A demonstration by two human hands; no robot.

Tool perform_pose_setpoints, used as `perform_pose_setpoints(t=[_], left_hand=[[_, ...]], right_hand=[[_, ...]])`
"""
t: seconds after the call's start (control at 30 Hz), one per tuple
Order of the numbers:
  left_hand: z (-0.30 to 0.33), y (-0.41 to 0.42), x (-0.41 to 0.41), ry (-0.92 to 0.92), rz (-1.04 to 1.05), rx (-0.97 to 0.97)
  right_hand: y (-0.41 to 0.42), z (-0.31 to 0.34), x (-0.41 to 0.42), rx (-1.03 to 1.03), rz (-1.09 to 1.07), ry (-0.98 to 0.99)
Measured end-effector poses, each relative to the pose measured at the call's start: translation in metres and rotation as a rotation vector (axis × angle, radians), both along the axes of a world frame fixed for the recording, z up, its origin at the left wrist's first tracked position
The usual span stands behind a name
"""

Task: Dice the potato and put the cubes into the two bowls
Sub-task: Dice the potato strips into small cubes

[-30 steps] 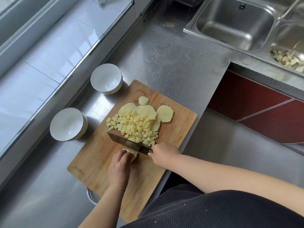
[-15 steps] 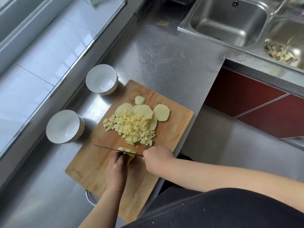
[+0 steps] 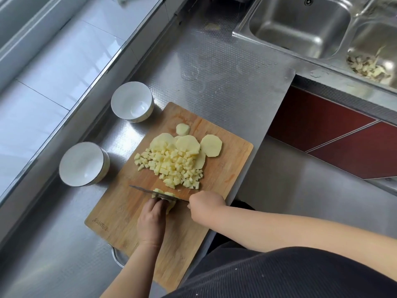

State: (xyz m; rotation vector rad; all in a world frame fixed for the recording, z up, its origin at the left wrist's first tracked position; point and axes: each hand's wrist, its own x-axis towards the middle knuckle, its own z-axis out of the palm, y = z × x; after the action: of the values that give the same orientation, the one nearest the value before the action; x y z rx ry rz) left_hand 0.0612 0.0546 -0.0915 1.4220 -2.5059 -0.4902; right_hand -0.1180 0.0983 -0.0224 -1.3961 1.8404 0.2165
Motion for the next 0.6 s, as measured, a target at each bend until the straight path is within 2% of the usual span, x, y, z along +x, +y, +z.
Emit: perform_pose_setpoints(t=[0.17,0.43,0.6], left_hand=[[0.005,0.002,-0.002,0.005,-0.004,-0.018],[0.003,0.009,0.005,0.026,0.021,-0.016],[0.001,0.009,0.005,-0.025,0.038,-0.019]], right_hand=[[0.001,0.003,-0.013,-0.011,-0.091,-0.062],[0.008,0.017,-0.012,-0.126,-0.012,-0.025],[0.012,0.021,-0.001,-0.112,0.086,0.002]])
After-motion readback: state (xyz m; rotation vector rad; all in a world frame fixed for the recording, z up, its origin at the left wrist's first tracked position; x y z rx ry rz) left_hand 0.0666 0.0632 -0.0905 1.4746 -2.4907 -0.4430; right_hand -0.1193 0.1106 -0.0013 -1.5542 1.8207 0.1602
